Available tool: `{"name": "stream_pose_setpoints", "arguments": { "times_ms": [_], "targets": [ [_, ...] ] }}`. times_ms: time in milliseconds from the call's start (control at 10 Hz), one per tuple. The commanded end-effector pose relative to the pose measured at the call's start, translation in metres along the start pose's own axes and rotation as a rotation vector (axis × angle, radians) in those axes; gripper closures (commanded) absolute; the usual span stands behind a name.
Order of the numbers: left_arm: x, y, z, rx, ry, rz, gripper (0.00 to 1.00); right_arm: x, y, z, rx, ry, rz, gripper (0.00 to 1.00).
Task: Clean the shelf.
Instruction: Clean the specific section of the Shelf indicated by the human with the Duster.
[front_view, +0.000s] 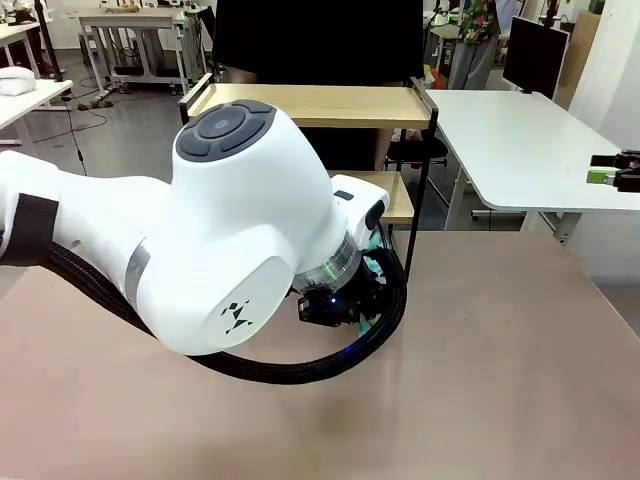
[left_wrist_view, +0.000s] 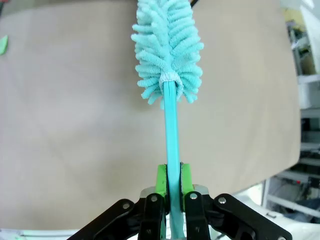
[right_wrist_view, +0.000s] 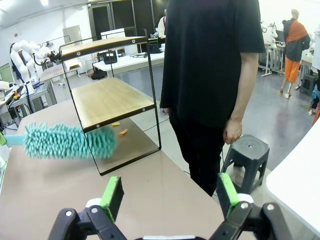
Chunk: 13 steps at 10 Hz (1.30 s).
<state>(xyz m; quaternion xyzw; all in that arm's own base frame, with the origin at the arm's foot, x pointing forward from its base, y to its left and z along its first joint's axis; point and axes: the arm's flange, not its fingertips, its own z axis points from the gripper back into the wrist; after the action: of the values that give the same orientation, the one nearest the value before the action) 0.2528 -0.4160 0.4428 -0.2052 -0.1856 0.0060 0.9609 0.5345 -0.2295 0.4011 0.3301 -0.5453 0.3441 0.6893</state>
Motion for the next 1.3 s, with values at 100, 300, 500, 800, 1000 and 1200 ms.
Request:
{"name": "stream_pose_setpoints", "arguments": {
  "times_ms": [100, 300, 500, 800, 1000, 1200],
  "targets": [
    [0.022, -0.014, -0.029, 0.016, -0.157, 0.023, 0.87, 0.004, 0.001, -0.002, 0.001, -0.001, 0.006, 0.0],
    [0.03, -0.021, -0.057, -0.04, -0.133, 0.021, 0.87, 0.004, 0.001, -0.002, 0.001, -0.001, 0.006, 0.0],
    [0.037, -0.024, -0.079, -0.041, -0.083, 0.024, 0.87, 0.004, 0.001, -0.002, 0.001, -0.001, 0.006, 0.0],
    [0.041, -0.039, -0.107, -0.013, -0.148, 0.06, 0.87, 0.004, 0.001, -0.002, 0.001, -0.001, 0.006, 0.0],
    [0.044, -0.042, -0.125, -0.018, -0.155, 0.074, 0.87, 0.004, 0.001, -0.002, 0.001, -0.001, 0.006, 0.0],
    [0.044, -0.041, -0.14, -0.012, -0.154, 0.08, 0.87, 0.004, 0.001, -0.002, 0.001, -0.001, 0.006, 0.0]
  ]
}}
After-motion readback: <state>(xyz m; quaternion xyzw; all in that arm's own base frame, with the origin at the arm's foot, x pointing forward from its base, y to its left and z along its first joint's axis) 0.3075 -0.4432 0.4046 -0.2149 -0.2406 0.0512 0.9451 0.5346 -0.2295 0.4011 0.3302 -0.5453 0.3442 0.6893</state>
